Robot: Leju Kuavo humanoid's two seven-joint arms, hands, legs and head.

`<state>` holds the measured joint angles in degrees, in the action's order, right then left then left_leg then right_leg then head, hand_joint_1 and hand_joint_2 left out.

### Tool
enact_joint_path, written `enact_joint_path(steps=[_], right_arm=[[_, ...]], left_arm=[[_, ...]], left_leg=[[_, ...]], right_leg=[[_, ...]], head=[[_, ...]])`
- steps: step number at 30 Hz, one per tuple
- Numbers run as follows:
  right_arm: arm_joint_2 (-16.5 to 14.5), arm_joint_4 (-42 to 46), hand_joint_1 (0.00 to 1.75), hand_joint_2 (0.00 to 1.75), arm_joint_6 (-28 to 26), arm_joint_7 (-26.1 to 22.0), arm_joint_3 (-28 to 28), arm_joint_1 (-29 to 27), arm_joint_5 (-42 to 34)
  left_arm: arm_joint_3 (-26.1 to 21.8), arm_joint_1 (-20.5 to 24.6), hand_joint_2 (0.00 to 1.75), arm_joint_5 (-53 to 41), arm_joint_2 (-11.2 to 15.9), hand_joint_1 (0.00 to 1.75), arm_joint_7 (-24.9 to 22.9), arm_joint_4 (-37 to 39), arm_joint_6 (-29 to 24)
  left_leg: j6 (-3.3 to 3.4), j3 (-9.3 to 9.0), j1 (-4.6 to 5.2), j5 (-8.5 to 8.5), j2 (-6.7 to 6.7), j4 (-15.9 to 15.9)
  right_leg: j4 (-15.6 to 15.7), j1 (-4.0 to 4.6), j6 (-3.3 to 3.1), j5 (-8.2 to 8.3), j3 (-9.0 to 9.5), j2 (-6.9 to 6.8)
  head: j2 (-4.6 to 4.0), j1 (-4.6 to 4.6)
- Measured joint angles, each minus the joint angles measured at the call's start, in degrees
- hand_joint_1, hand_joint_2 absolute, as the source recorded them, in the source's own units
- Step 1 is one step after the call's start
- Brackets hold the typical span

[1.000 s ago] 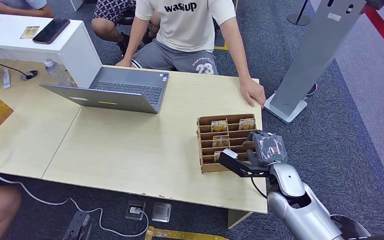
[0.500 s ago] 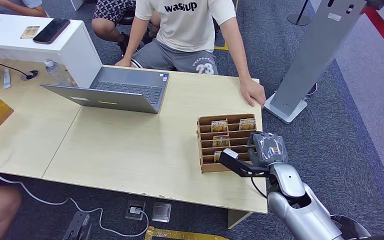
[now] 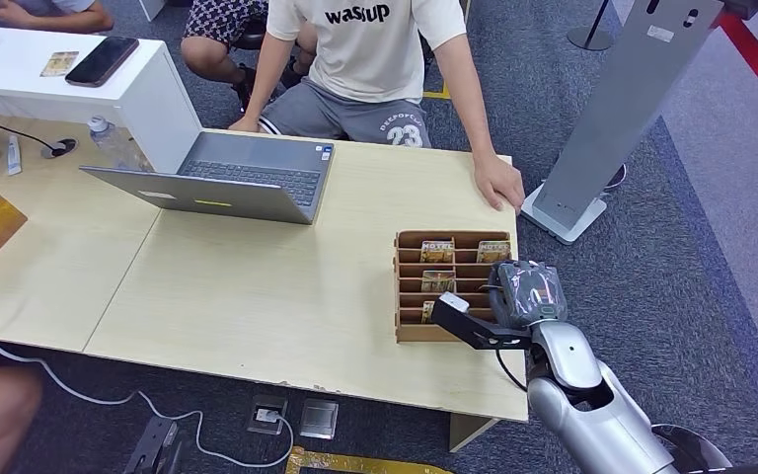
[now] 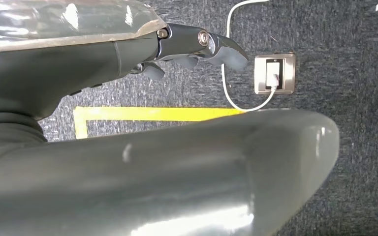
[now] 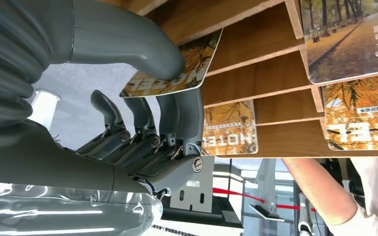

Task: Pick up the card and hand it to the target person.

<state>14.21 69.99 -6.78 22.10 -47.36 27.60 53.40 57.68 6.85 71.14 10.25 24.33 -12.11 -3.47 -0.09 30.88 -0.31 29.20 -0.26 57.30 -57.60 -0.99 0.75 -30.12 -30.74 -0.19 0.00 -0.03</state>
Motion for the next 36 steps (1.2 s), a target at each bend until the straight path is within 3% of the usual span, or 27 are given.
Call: enact_joint_path(steps=[20, 31, 36], right_arm=[[0.56, 2.69, 1.48, 1.75, 0.73, -0.33, 0.28, 0.29, -2.48], [3.46, 13.41, 1.48, 1.75, 9.86, -0.48, 0.96, 3.98, -24.68], [4.69, 18.79, 1.48, 1.75, 11.99, -1.37, 0.95, 5.58, -31.40]], left_arm=[[-0.02, -0.18, 0.00, -0.34, 0.05, 0.00, 0.92, 0.00, -0.09], [-0.04, -0.75, 0.00, 0.29, 0.45, 0.00, 1.11, 0.02, 0.46], [-0.05, -0.81, 0.00, 0.31, 0.66, 0.00, 1.11, 0.02, 0.58]], left_leg=[[0.00, 0.02, 0.00, 0.00, 0.01, 0.00], [0.00, 0.01, 0.00, 0.00, 0.01, 0.00], [0.00, 0.02, 0.00, 0.00, 0.00, 0.00]], right_leg=[[0.00, 0.00, 0.00, 0.00, -0.01, 0.01], [0.00, 0.00, 0.00, 0.00, -0.01, 0.01], [0.00, 0.00, 0.00, 0.00, -0.01, 0.00]], head=[[0.00, -0.02], [0.00, -0.01], [0.00, -0.05]])
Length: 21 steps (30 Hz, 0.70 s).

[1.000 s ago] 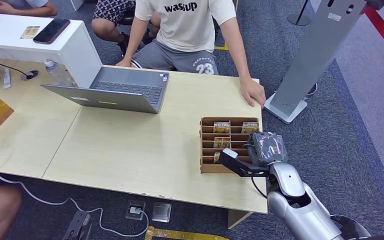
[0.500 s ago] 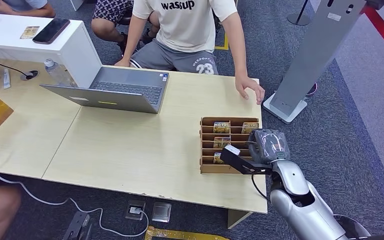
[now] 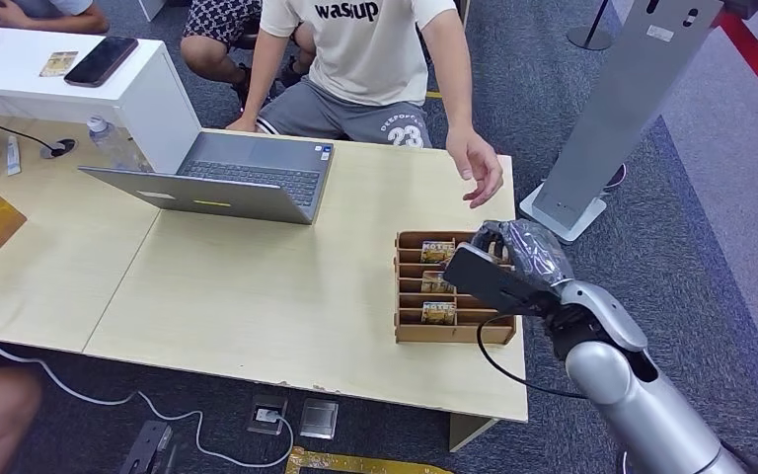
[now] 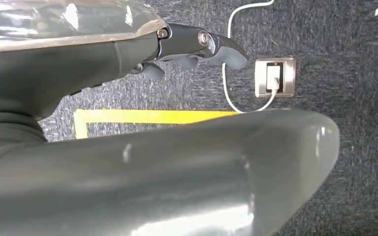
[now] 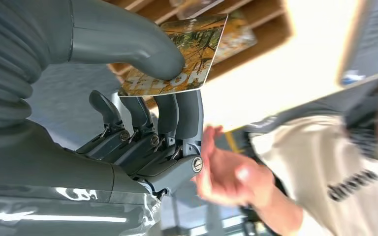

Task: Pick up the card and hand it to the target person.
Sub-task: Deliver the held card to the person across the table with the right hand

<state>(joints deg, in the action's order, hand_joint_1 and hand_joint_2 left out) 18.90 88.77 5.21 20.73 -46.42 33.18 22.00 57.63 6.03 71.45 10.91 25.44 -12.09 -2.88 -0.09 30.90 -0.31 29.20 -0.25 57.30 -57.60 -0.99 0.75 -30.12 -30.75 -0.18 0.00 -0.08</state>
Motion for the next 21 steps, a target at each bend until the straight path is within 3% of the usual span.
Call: enact_joint_path(steps=[4, 21], right_arm=[[0.17, 2.88, 1.48, 1.75, -1.83, -3.28, -0.07, 0.87, -1.08], [-3.30, -1.77, 1.48, 1.75, -25.29, -17.34, -0.64, 1.57, 16.70]], left_arm=[[0.01, 0.04, 0.00, 0.00, 0.02, 0.00, 0.00, -0.02, 0.07], [0.01, 1.05, 0.00, -0.92, -0.22, 0.00, -0.52, -0.02, -0.37]], left_leg=[[0.00, 0.00, 0.00, 0.00, 0.00, 0.00], [0.00, 0.02, 0.00, 0.00, -0.01, 0.00]], right_leg=[[0.00, 0.00, 0.00, 0.00, 0.00, 0.00], [0.00, 0.00, 0.00, 0.00, 0.00, -0.01]], head=[[0.00, -0.01], [0.00, 0.04]])
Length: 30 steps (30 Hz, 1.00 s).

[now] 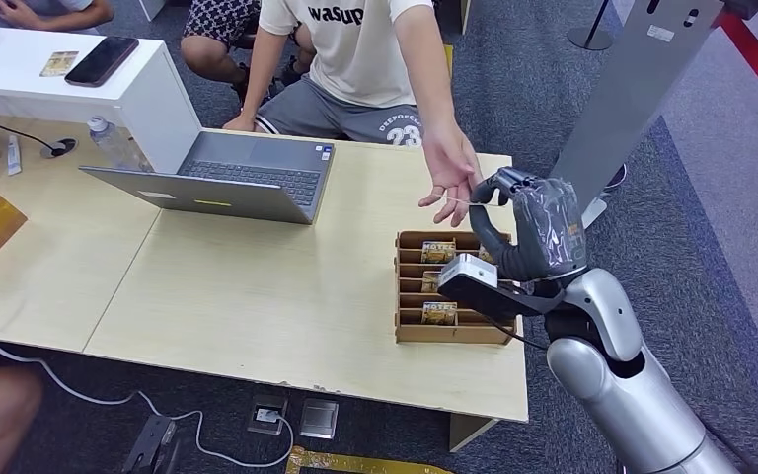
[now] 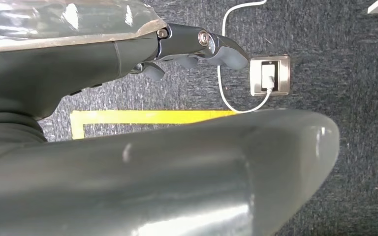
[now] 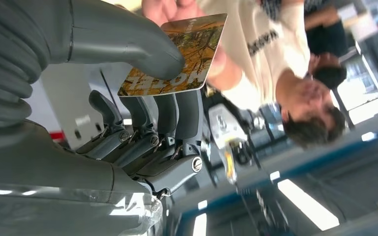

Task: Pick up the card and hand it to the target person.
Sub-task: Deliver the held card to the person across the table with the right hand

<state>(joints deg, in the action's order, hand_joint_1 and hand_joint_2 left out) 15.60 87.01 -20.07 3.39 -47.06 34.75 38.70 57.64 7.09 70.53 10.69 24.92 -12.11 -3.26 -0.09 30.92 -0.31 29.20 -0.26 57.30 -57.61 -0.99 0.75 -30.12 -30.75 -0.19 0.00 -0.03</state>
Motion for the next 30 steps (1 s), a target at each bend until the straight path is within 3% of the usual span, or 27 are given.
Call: enact_joint_path(steps=[7, 11, 21, 25, 30], right_arm=[[-1.66, -4.65, 1.48, 1.75, -7.48, -2.37, -0.28, -0.69, 4.19], [-2.28, -6.50, 0.00, 1.75, -8.71, -2.44, -0.37, -0.98, 5.05], [-2.68, -8.40, 0.00, 1.75, -8.90, -2.36, -0.37, -1.39, 3.89], [-2.95, -8.44, 0.00, 1.75, -4.42, -3.55, 0.30, -2.91, -14.71], [-2.60, -6.42, 0.00, 1.75, -0.62, -3.54, 1.97, -4.86, -28.92]], left_arm=[[0.02, 0.36, 0.00, -0.19, -0.36, 0.00, -0.13, 0.00, -0.27], [0.02, 0.36, 0.00, -0.27, -0.39, 0.00, -0.09, 0.00, -0.28], [0.02, 0.33, 0.00, -0.87, -0.39, 0.00, 0.44, 0.00, -0.38], [-0.01, -0.24, 0.00, 0.14, -0.39, 0.00, 0.54, 0.00, -0.57], [-0.04, -0.90, 0.00, 0.74, -0.39, 0.00, 0.75, 0.01, -0.72]], left_leg=[[0.00, -0.01, 0.00, 0.00, 0.00, 0.00], [0.00, 0.00, 0.00, 0.00, 0.00, 0.00], [0.00, 0.00, 0.00, 0.00, 0.00, 0.00], [0.00, -0.01, 0.00, 0.00, 0.00, 0.00], [0.00, -0.01, 0.00, 0.00, 0.01, 0.00]], right_leg=[[0.00, 0.00, 0.00, 0.00, 0.00, 0.00], [0.00, 0.00, 0.00, 0.00, 0.00, 0.00], [0.00, 0.00, 0.00, 0.00, 0.00, 0.00], [0.00, 0.00, 0.00, 0.00, -0.01, 0.00], [0.00, 0.00, 0.00, 0.00, -0.03, 0.00]], head=[[0.00, -0.03], [0.00, -0.03], [0.00, 0.01], [0.00, -0.03], [0.00, -0.01]])
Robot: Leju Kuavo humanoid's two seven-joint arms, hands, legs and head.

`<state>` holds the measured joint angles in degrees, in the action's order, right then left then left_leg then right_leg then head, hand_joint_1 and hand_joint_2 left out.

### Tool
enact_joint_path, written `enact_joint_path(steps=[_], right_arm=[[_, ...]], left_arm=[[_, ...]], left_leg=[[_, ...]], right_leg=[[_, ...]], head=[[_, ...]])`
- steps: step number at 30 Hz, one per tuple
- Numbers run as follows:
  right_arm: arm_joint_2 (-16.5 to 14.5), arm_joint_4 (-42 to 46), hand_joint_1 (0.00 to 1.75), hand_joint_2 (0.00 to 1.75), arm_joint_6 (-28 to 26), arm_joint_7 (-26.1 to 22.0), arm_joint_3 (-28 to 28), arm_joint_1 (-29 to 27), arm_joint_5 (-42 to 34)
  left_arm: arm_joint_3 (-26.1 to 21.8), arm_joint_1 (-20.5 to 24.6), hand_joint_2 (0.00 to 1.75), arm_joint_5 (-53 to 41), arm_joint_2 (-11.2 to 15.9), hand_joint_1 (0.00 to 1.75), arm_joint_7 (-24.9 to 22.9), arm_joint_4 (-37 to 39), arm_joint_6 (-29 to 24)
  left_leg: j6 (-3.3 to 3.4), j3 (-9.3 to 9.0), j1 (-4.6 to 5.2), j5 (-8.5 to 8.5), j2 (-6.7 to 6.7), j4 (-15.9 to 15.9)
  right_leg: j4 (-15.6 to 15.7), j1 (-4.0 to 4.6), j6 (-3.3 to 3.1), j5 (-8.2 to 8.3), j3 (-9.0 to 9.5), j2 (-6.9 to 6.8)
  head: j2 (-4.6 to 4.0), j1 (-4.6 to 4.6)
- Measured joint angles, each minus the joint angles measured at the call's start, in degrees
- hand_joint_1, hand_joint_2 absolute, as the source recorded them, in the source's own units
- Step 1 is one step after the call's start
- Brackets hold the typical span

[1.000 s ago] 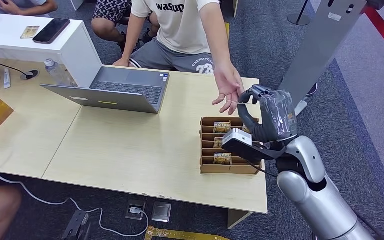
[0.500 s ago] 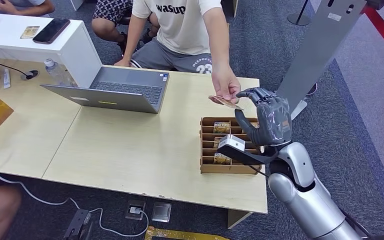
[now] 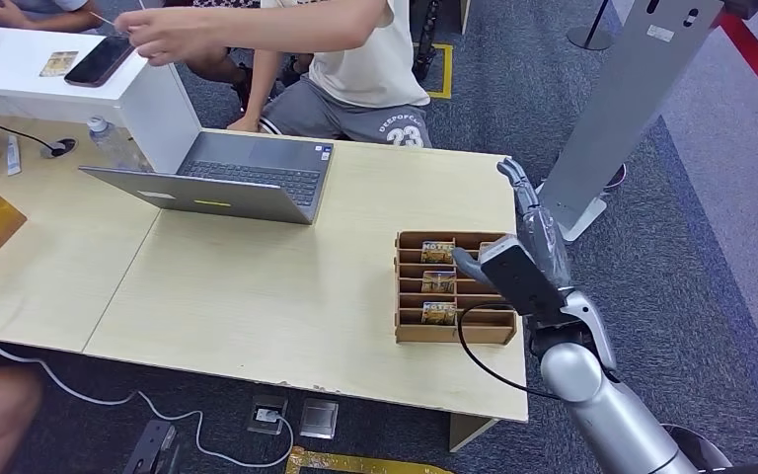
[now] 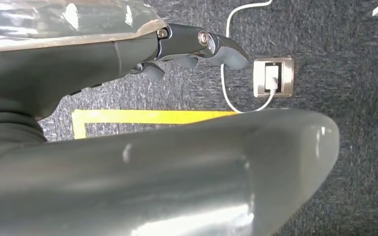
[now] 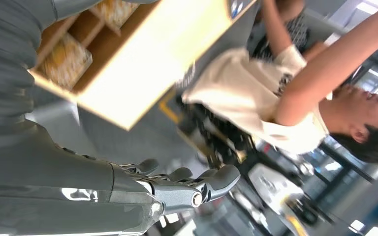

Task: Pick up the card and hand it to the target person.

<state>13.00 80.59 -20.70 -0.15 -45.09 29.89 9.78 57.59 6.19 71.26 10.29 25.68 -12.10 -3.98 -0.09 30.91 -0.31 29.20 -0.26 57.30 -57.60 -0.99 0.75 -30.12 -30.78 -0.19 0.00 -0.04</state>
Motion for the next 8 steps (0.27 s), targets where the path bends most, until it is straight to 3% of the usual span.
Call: enact_joint_path(steps=[8], right_arm=[[2.45, 4.94, 0.00, 1.75, 4.72, 0.63, 2.82, -4.90, -18.23]], left_arm=[[-0.09, -0.33, 0.00, 0.55, 0.02, 0.00, 0.00, -0.01, -0.34]], left_leg=[[0.00, 0.00, 0.00, 0.00, 0.00, 0.00]], right_leg=[[0.01, 0.00, 0.00, 0.00, 0.00, 0.00]], head=[[0.00, 0.00]])
